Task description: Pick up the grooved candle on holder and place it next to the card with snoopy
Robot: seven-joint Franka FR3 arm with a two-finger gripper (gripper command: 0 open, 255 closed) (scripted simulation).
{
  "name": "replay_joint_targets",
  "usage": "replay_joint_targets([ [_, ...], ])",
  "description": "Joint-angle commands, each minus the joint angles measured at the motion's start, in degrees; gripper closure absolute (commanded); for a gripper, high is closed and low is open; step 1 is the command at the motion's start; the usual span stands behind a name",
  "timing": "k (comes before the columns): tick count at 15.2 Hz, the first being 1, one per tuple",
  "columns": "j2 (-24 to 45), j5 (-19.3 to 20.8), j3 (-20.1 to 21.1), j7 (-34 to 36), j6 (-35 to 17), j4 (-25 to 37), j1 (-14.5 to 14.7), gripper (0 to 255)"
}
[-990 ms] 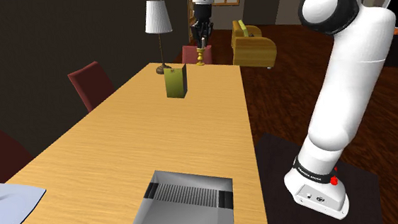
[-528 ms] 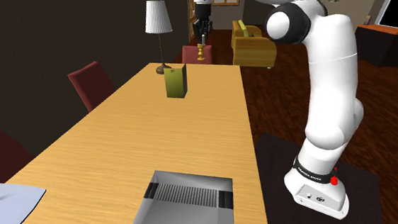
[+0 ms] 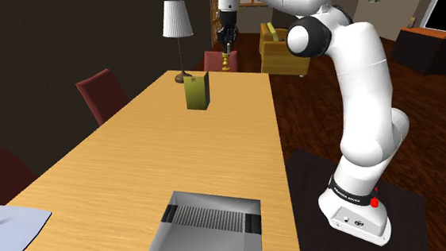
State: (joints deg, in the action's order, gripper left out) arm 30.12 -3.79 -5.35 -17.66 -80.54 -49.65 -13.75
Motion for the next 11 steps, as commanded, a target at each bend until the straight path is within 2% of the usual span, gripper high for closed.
replay_joint_targets([
  [1,-1.91,0.17,-0.04,-0.03,-2.98,-4.84,0.32,255],
  [11,-5.93,0.52,-0.08,-0.23,-13.2,-19.08,0.95,255],
])
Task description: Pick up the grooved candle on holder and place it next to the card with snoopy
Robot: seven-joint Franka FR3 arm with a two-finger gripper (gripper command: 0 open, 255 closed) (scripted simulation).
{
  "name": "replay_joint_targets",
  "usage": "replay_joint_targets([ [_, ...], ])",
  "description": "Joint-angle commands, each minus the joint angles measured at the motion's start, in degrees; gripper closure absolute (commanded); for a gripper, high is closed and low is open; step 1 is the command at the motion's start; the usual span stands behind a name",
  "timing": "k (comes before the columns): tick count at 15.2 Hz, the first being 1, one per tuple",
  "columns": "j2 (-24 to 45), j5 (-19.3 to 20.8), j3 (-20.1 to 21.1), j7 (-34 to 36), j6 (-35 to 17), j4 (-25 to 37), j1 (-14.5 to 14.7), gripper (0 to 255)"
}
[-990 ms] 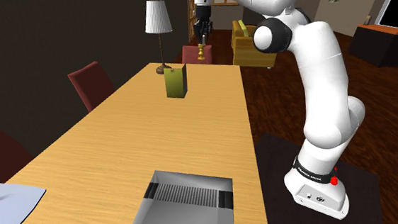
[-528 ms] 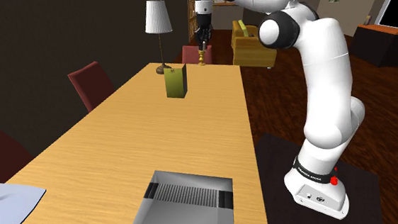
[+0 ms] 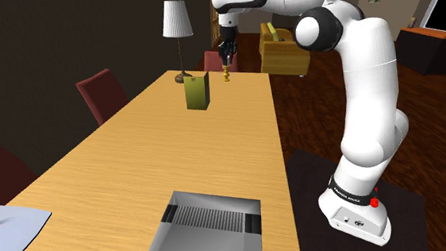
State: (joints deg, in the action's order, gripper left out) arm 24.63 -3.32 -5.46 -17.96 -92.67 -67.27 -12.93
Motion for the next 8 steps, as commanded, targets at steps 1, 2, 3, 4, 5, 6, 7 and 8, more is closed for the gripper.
replay_joint_targets([
  [1,-0.66,0.06,0.02,0.06,-1.95,-2.57,0.17,255],
  [2,-0.84,0.08,0.03,0.04,-2.82,-3.63,0.21,255],
  [3,-1.01,0.09,0.03,0.02,-3.68,-4.65,0.24,255],
  [4,-1.15,0.09,0.03,0.0,-4.53,-5.64,0.27,255],
  [5,-1.27,0.1,0.03,-0.02,-5.36,-6.59,0.3,255],
  [6,-1.36,0.1,0.04,-0.03,-6.19,-7.52,0.33,255],
  [7,-1.45,0.11,0.04,-0.05,-7.0,-8.41,0.36,255],
  [8,-1.51,0.11,0.05,-0.07,-7.8,-9.27,0.38,255],
])
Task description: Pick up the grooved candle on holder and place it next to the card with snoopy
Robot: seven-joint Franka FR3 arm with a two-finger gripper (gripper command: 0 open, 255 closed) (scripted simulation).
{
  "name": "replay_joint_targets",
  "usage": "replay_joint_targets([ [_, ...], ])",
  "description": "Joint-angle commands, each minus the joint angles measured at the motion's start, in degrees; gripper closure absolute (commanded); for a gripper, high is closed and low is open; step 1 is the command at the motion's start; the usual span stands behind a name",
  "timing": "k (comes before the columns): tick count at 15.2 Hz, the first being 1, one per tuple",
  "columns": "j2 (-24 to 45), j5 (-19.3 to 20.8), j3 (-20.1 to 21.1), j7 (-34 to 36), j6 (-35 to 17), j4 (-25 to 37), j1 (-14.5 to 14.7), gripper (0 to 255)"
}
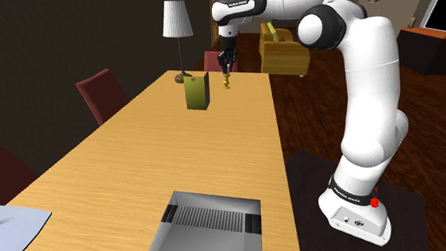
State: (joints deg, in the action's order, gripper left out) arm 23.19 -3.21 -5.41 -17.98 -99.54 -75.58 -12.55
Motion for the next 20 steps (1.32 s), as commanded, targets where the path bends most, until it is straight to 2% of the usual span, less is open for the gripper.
replay_joint_targets([
  [1,-0.11,-0.01,0.0,-0.08,-1.73,-1.8,0.02,255],
  [20,1.78,-0.36,0.18,-0.55,-15.45,-13.65,0.19,255],
])
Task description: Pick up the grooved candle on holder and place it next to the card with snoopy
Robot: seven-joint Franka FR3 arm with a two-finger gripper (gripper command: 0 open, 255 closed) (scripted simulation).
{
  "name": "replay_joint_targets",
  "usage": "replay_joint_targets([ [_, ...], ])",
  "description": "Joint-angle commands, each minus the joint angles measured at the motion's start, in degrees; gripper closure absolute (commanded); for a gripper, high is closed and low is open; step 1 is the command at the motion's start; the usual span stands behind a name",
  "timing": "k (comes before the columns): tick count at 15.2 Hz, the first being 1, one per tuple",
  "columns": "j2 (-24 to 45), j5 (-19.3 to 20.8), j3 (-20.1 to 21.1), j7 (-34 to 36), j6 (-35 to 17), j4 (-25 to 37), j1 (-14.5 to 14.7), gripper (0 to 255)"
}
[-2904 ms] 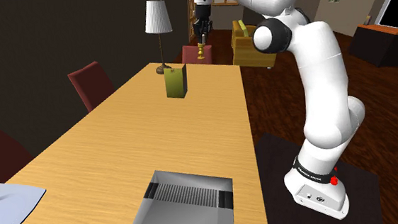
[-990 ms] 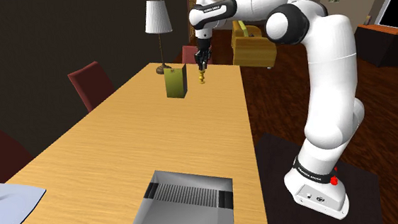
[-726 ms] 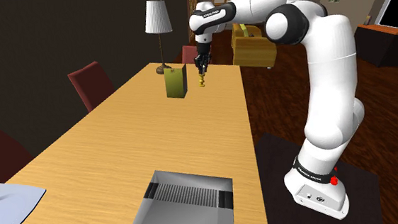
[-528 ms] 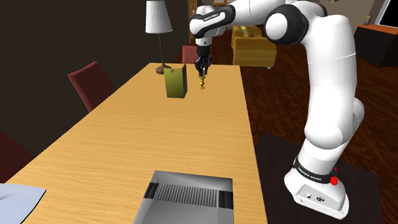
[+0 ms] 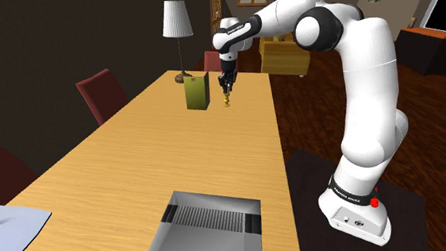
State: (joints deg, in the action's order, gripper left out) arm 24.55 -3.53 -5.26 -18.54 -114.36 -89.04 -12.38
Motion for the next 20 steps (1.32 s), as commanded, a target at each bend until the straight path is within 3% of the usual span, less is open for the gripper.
replay_joint_targets([
  [1,0.65,-0.07,0.04,-0.02,-1.31,-0.63,0.02,255],
  [12,1.39,-0.17,0.09,-0.11,-3.29,-1.88,0.01,255],
  [13,1.39,-0.17,0.09,-0.11,-3.29,-1.88,0.01,0],
  [18,1.39,-0.17,0.09,-0.11,-3.29,-1.88,0.01,0],
  [20,0.13,-0.01,0.0,0.0,-0.03,0.13,-0.01,0],
])
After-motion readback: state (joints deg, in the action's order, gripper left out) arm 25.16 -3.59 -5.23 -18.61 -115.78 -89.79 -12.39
